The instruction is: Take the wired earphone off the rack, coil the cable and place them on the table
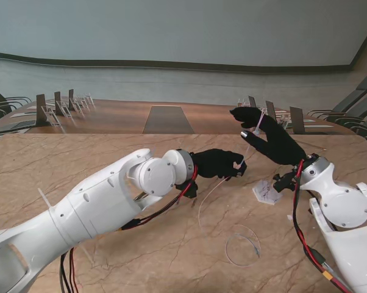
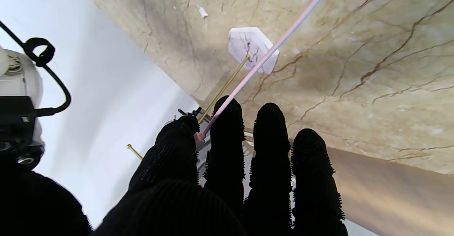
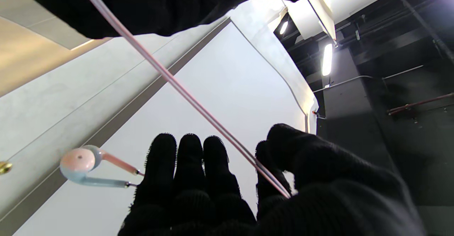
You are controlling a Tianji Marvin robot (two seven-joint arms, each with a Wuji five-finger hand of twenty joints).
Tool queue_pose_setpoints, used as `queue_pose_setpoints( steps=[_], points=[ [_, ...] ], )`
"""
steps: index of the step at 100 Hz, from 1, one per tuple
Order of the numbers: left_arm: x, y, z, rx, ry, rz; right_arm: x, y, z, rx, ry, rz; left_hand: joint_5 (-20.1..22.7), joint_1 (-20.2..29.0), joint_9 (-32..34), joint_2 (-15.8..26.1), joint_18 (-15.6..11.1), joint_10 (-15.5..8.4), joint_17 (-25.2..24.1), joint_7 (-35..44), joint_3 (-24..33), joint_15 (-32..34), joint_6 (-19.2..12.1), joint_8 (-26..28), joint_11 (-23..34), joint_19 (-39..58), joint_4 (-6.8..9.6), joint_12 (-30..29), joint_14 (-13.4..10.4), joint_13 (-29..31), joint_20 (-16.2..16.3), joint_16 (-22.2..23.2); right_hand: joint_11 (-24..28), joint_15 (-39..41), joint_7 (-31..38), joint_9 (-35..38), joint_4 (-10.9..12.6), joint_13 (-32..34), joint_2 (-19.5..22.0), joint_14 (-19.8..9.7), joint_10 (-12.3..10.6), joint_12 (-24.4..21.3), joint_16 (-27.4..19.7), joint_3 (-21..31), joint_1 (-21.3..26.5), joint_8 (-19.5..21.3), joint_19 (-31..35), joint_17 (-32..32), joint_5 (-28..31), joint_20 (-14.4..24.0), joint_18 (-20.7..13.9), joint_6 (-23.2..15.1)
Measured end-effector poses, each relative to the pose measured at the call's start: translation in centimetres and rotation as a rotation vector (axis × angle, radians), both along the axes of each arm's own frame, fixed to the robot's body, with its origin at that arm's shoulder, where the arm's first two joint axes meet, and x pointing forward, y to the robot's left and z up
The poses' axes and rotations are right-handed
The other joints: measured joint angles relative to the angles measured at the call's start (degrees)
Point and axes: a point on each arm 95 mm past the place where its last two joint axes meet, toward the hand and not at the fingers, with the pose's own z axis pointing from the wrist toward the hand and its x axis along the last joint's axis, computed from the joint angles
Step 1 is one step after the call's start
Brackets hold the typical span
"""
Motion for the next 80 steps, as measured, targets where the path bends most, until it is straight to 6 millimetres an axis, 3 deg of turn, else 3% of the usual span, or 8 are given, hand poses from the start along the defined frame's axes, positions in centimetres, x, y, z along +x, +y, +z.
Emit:
queue_pose_setpoints(
  steps=[60, 80],
  points=[
    [-1.4, 2.2, -4.2, 0.051, 0.041, 0.135, -3.1, 4.2, -2.6, -0.025, 0.112, 0.1, 0.1, 0.0, -1.2, 0.0, -0.1, 0.0, -1.9, 0.7, 2.1, -3.3, 0.0, -1.4, -1.3, -2.6, 0.02, -1.4, 0.0, -1.7, -2.4, -1.9, -0.6, 0.0, 0.1, 0.0, 0.0, 0.4, 0.0, -0.2, -0.4, 0.0, 0.0, 0.0, 0.0, -0.6, 0.0, 0.2, 0.0, 0.0, -0.1, -0.1],
    [-1.3, 2.7, -5.5, 0.089, 0.054, 0.153, -3.6, 5.0, -3.1, -0.024, 0.132, 0.126, -2.5, 0.0, -5.0, 0.0, -0.2, 0.0, -4.3, 3.5, 5.3, -6.4, -0.1, 2.6, -3.5, -6.7, 0.01, -0.5, 0.0, -4.6, -4.5, -3.5, -0.6, 0.0, 0.1, 0.0, 0.0, 0.4, 0.0, -0.2, -0.4, 0.0, 0.0, 0.0, 0.0, -0.6, 0.0, 0.2, 0.0, 0.0, -0.1, -0.1]
  ],
)
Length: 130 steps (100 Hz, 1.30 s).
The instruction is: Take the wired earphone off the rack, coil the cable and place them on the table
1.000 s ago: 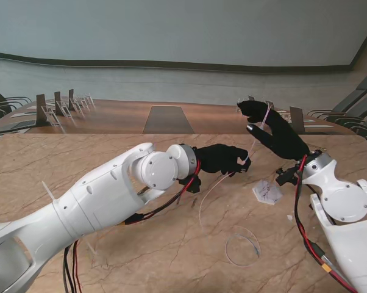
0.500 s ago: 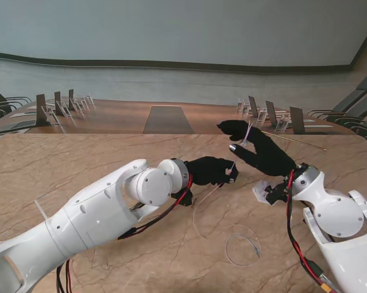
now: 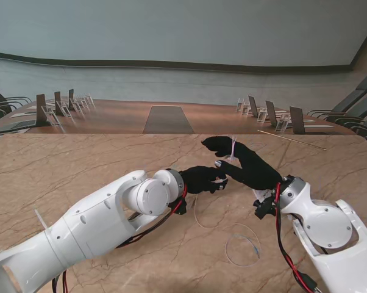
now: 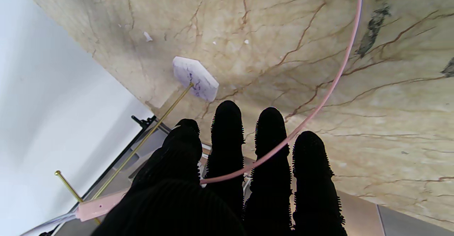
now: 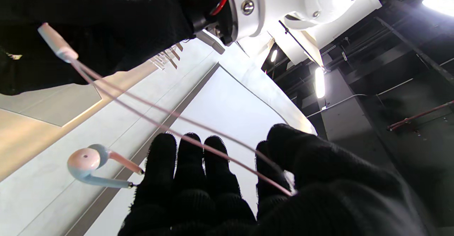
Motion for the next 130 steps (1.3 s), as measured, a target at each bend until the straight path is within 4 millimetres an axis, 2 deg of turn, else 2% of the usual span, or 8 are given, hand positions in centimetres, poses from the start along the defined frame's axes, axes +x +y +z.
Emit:
queue_pose_setpoints(
  steps=[47, 86, 112, 130],
  points=[
    [1.6, 1.4, -1.3, 0.031, 0.005, 0.062, -1.5, 1.3, -0.7, -0.001, 0.038, 0.071, -0.1, 0.0, 0.0, 0.0, -0.1, 0.0, 0.0, 0.1, 0.1, 0.8, 0.0, 1.6, -0.4, -0.2, -0.01, 1.2, -0.1, 0.0, -0.2, 0.0, 0.0, 0.0, 0.0, 0.0, 0.0, 0.5, 0.0, 0.0, 0.0, 0.0, 0.0, 0.0, 0.0, 0.0, 0.0, 0.6, 0.0, 0.0, 0.0, 0.0],
    [3.4, 2.5, -1.2, 0.048, -0.019, 0.084, -3.1, 2.1, -1.6, -0.001, 0.082, 0.122, -0.2, 0.0, 0.0, 0.0, -0.1, 0.0, 0.0, 0.1, 0.1, 1.5, 0.0, 2.0, -0.2, -0.2, -0.01, 0.5, -0.1, 0.0, -0.2, 0.7, 0.2, 0.2, 1.8, 1.9, 0.0, 1.9, 0.0, 0.1, 0.0, 0.0, 0.2, 0.0, 0.1, 0.0, 0.0, 2.0, 0.0, 0.0, 0.0, 0.0],
    [4.2, 2.5, -1.2, 0.065, -0.02, 0.081, -3.7, 3.8, -2.5, 0.014, 0.124, 0.181, -0.2, 0.0, 0.0, 0.0, -0.2, 0.0, 0.0, 0.1, 0.1, 2.1, 0.0, 2.2, -0.1, -0.2, -0.01, 0.5, -0.1, 0.0, -0.2, 0.7, 0.2, 0.2, 4.4, 3.7, 0.0, 3.1, 0.0, 0.1, 0.0, 0.0, 0.2, 0.0, 0.1, 0.0, 0.0, 3.1, 0.0, 0.0, 0.0, -0.1],
    [4.4, 2.3, -1.4, 0.069, -0.014, 0.083, -3.8, 4.2, -2.5, 0.023, 0.14, 0.206, -0.2, 0.0, 0.0, 0.0, -0.2, 0.0, 0.0, 0.1, 0.1, 2.1, 0.0, 2.2, 0.5, -0.2, -0.01, 0.4, -0.1, 0.0, -0.2, 0.7, 0.2, 0.2, 5.5, 3.7, 0.0, 3.1, 0.0, 0.1, 0.0, 0.0, 0.2, 0.7, 0.1, 0.0, 0.0, 2.9, 0.0, 0.0, 0.0, -0.2]
  ],
)
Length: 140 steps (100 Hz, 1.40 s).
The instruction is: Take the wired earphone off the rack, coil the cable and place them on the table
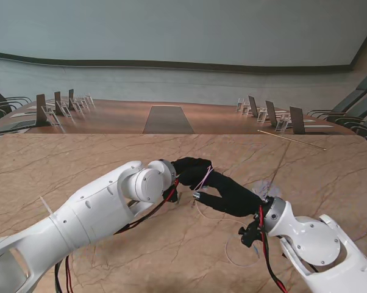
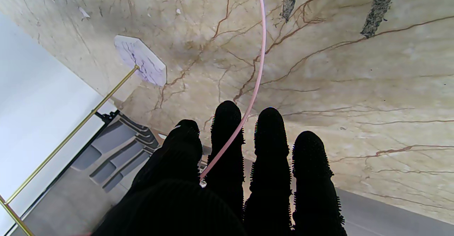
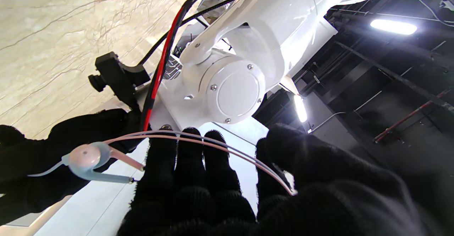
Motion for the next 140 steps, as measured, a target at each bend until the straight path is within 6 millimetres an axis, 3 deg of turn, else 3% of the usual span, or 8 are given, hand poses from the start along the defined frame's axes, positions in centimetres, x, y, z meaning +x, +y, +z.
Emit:
queue_pose_setpoints(
  steps=[51, 100, 140],
  points=[
    [0.9, 0.8, 0.8, -0.001, -0.042, 0.0, -1.0, -0.1, -1.1, -0.034, 0.058, 0.013, 0.0, 0.0, 1.3, 0.0, 0.0, 0.0, 0.6, 0.0, 0.0, 0.2, 0.0, 0.0, 0.1, 0.0, 0.0, 0.0, 0.0, 1.2, 0.0, 0.0, 0.0, 0.4, 2.7, 2.8, 0.0, 2.3, 0.0, 0.6, 0.2, 0.4, 0.0, 0.5, 0.0, 0.0, 0.6, 1.7, 0.0, 0.0, 0.7, -0.3],
    [1.5, 1.7, 2.3, -0.01, -0.093, -0.003, -1.0, -1.1, -4.3, -0.082, 0.158, -0.083, 0.4, 0.0, 5.2, -0.1, 0.5, 0.0, 3.4, 0.0, 0.0, 1.7, 0.4, -2.0, 1.3, 2.1, -0.02, -0.5, 0.1, 5.0, 0.0, 0.0, -0.1, 0.4, 3.2, 2.8, 0.0, 2.3, 0.0, 0.6, 0.4, 0.5, 0.0, 0.5, 0.0, 0.0, 0.6, 1.7, 0.0, 0.0, 0.8, -0.3],
    [1.4, 2.3, 3.8, -0.018, -0.139, -0.011, -0.5, -1.7, -6.7, -0.122, 0.231, -0.148, 2.8, 0.0, 13.1, -1.2, 3.6, 0.3, 9.5, -0.6, -0.9, 5.3, 3.7, -5.6, 3.1, 6.7, -0.03, -1.0, 1.8, 12.7, 0.2, -0.1, -0.8, 0.4, 3.2, 2.8, 0.0, 1.9, 0.0, 0.7, 0.5, 0.5, 0.0, 0.5, -1.5, -0.6, 0.6, 0.1, 0.0, 0.0, 0.8, -0.3]
  ],
)
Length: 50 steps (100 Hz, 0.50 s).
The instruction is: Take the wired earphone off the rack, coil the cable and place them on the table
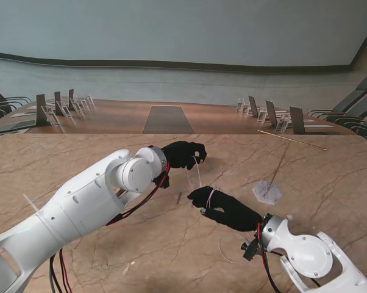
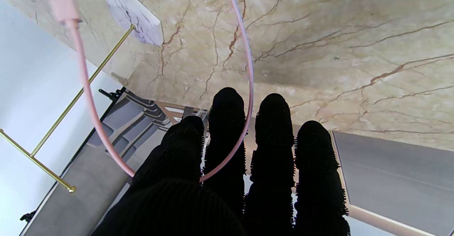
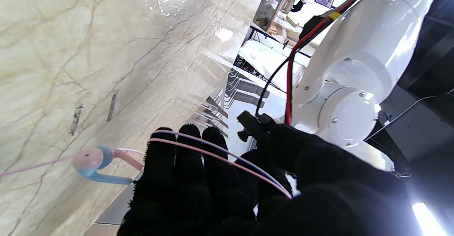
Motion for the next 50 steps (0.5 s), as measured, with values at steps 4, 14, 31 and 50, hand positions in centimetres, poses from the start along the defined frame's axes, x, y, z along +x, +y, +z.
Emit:
queue_pose_setpoints(
  steps=[4, 14, 31, 50],
  points=[
    [-0.1, 0.0, 0.1, -0.001, -0.004, -0.002, 0.1, -0.1, -0.2, -0.003, 0.006, -0.005, 0.1, 0.0, 0.6, 0.0, 0.3, 0.0, 0.8, 0.0, -0.5, 0.2, 0.4, -0.1, 0.1, 0.1, 0.0, -0.1, 0.0, 0.7, 0.0, 0.0, -0.1, 0.0, 0.0, -0.1, 0.0, 0.0, 0.0, 0.0, 0.0, 0.0, 0.0, -0.1, -1.4, 0.0, 0.0, -0.2, 0.0, 0.0, 0.0, 0.0],
    [-0.2, 0.1, 0.5, -0.002, -0.01, -0.007, 0.4, -0.1, -0.6, -0.008, 0.019, -0.018, 0.8, 0.0, 2.1, 0.0, 0.9, 0.0, 1.9, -0.2, -0.8, 0.7, 1.2, -0.7, 0.1, 0.8, 0.0, -0.2, 0.1, 1.6, 0.0, -0.5, -0.8, -0.3, 0.0, -1.0, 0.0, -0.7, 0.0, 0.0, 0.1, 0.0, 0.0, -0.9, -4.1, 0.0, 0.0, -1.0, 0.0, 0.0, 0.0, 0.0],
    [-0.4, 0.2, 1.1, -0.003, -0.017, -0.018, 1.1, -0.2, -1.2, -0.016, 0.027, -0.031, 2.4, 0.0, 4.1, -1.0, 1.9, -1.0, 4.3, -1.0, -1.8, 2.0, 3.6, -2.3, 0.6, 2.2, 0.0, -0.3, 0.6, 4.6, 0.0, -1.2, -2.9, -1.8, -0.9, -2.3, 0.4, -2.8, 0.2, 0.5, 0.2, -0.7, -0.2, -3.7, -13.8, -0.1, -0.3, -3.1, 0.0, 0.0, 0.0, 0.0],
    [-0.7, 0.0, 1.7, -0.006, -0.023, -0.035, 1.8, -0.5, -1.7, -0.02, 0.031, -0.047, 2.4, 0.0, 6.1, -1.0, 2.8, -1.1, 6.1, -1.4, -2.6, 2.7, 4.8, -3.5, 0.6, 3.2, 0.0, -0.8, 0.7, 6.6, 0.0, -1.4, -5.5, -3.9, -3.6, -3.1, 1.3, -4.8, 3.3, 0.8, 0.2, -2.0, -0.9, -11.4, -19.9, -0.7, -1.6, -4.9, 0.0, -0.8, 0.0, 0.0]
  ],
)
